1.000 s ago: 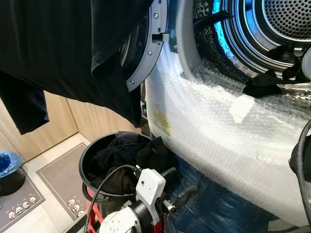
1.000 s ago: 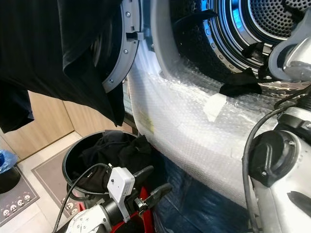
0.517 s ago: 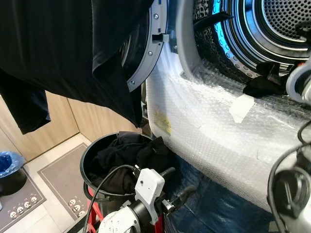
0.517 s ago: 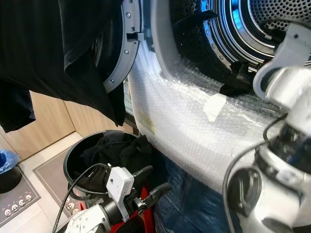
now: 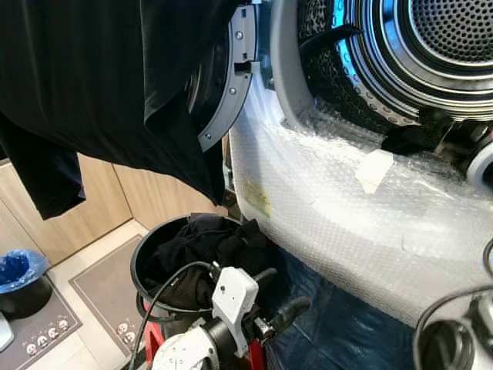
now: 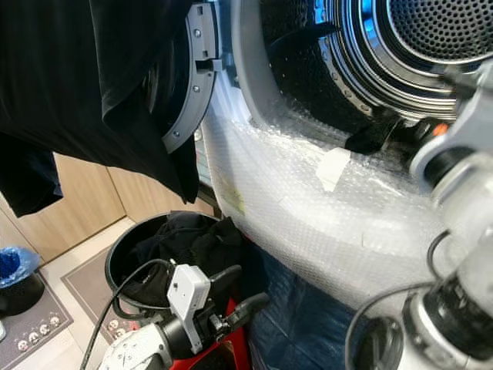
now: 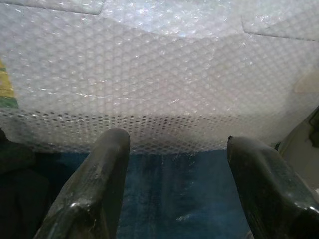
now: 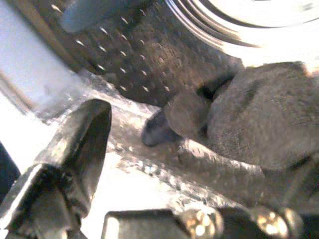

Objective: Clothes washing

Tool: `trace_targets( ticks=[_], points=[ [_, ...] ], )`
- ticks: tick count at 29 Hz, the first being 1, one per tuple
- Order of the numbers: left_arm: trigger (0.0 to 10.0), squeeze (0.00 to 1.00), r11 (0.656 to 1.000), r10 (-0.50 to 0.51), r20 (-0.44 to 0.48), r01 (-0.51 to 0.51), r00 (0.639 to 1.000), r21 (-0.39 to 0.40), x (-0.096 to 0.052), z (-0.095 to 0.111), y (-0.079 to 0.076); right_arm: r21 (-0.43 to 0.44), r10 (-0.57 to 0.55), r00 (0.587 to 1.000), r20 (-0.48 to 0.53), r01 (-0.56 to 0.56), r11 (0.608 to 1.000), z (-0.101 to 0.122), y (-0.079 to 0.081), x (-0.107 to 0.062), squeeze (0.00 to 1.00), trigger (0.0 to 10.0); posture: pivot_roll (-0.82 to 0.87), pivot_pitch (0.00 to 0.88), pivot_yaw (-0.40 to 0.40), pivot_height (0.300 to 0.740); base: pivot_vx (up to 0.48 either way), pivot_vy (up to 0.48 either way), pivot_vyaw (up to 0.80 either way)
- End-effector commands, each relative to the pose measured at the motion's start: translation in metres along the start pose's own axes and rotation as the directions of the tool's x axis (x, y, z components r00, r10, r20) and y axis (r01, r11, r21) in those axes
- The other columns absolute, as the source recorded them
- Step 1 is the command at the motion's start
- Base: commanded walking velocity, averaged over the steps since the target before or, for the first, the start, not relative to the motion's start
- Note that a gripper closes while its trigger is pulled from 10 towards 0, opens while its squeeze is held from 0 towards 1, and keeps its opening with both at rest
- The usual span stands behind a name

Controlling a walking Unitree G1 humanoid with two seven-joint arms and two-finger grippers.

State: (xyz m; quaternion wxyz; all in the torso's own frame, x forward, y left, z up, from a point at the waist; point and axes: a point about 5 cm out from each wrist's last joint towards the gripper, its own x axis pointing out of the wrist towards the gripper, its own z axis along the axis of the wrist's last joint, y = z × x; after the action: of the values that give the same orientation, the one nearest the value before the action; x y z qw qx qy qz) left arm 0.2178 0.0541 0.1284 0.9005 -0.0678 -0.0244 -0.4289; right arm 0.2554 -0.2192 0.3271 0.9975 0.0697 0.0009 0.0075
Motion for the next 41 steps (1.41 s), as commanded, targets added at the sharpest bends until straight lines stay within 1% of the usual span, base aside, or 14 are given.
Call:
trace_targets(
  ticks=[1,7,9,14,18,22,23,25,26,27,28,30,36,41],
  points=[
    [10.0,0.0,1.0,-0.008,-0.007,0.008,1.0,0.003,0.0,0.001,0.002,-0.075,0.07,0.997,0.024,-0.068,0.995,-0.002,0.012,-0.01,0.0,10.0,-0.17,0.0,0.036,0.74,0.0,0.0,0.0],
    [10.0,0.0,1.0,-0.011,-0.01,0.011,1.0,0.006,0.0,0.002,0.003,-0.112,0.08,0.996,0.041,-0.075,0.991,-0.021,0.013,-0.017,0.0,10.0,-0.16,0.0,0.038,0.74,0.0,0.0,0.0],
    [10.0,0.0,1.0,-0.009,-0.011,0.01,1.0,0.009,-0.001,0.002,0.003,-0.101,0.144,0.989,0.026,-0.141,0.985,-0.032,0.018,-0.021,0.0,10.0,-0.16,0.0,0.038,0.74,0.0,0.0,0.0],
    [10.0,0.0,1.0,-0.008,-0.013,0.008,1.0,0.012,-0.002,0.003,0.003,-0.129,0.211,0.976,0.047,-0.204,0.97,-0.043,0.02,-0.029,0.0,10.0,-0.15,0.0,0.038,0.74,0.0,0.0,0.0],
    [10.0,0.0,1.0,-0.007,-0.015,0.007,1.0,0.013,-0.003,0.002,0.003,-0.14,0.212,0.976,0.057,-0.202,0.969,-0.047,0.016,-0.025,0.0,10.0,-0.15,0.0,0.038,0.74,0.0,0.0,0.0],
    [10.0,0.0,1.0,-0.005,-0.016,0.006,1.0,0.014,-0.003,0.002,0.002,-0.16,0.352,0.929,0.111,-0.333,0.929,-0.037,0.023,-0.032,0.0,10.0,-0.14,0.0,0.033,0.74,0.0,0.0,0.0],
    [10.0,0.0,1.0,-0.003,-0.016,0.003,1.0,0.014,-0.003,0.002,0.002,-0.183,0.433,0.894,0.116,-0.409,0.894,-0.036,0.024,-0.039,0.0,10.0,-0.14,0.0,0.031,0.74,0.0,0.0,0.0],
    [10.0,0.0,1.0,0.001,-0.015,-0.001,1.0,0.015,-0.003,0.002,0.002,-0.208,0.496,0.863,0.096,-0.469,0.858,-0.037,0.024,-0.046,0.0,10.0,-0.14,0.0,0.028,0.74,0.0,0.0,0.0],
    [10.0,0.0,1.0,0.004,-0.014,-0.003,1.0,0.015,-0.003,0.002,0.002,-0.213,0.55,0.831,0.085,-0.524,0.824,-0.038,0.023,-0.051,0.0,10.0,-0.14,0.0,0.027,0.74,0.0,0.0,0.0],
    [10.0,0.0,1.0,0.004,-0.014,-0.003,1.0,0.015,-0.003,0.002,0.002,-0.213,0.55,0.831,0.085,-0.524,0.824,-0.038,0.023,-0.051,0.0,10.0,-0.14,0.0,0.027,0.74,0.0,0.0,0.0],
    [10.0,0.0,1.0,0.004,-0.014,-0.004,1.0,0.015,-0.003,0.002,0.003,-0.203,0.587,0.806,0.079,-0.564,0.801,-0.039,0.024,-0.053,0.0,10.0,-0.14,0.0,0.027,0.74,0.0,0.0,0.0],
    [10.0,0.0,1.0,0.006,-0.013,-0.006,1.0,0.016,-0.003,0.002,0.003,-0.209,0.578,0.811,0.092,-0.551,0.808,-0.038,0.024,-0.054,0.0,10.0,-0.13,0.0,0.026,0.74,0.0,0.0,0.0],
    [10.0,0.0,1.0,0.012,-0.015,-0.011,1.0,0.023,-0.004,0.002,0.003,-0.215,0.604,0.793,-0.078,-0.605,0.767,-0.061,0.016,-0.057,0.0,10.0,-0.12,0.0,0.023,0.74,0.0,0.0,0.0],
    [10.0,0.0,0.999,0.016,-0.016,-0.016,1.0,0.029,-0.004,0.002,0.005,-0.241,0.578,0.792,-0.195,-0.61,0.755,-0.072,0.007,-0.059,0.0,10.0,-0.12,0.0,0.02,0.74,0.0,0.0,0.0]
  ],
)
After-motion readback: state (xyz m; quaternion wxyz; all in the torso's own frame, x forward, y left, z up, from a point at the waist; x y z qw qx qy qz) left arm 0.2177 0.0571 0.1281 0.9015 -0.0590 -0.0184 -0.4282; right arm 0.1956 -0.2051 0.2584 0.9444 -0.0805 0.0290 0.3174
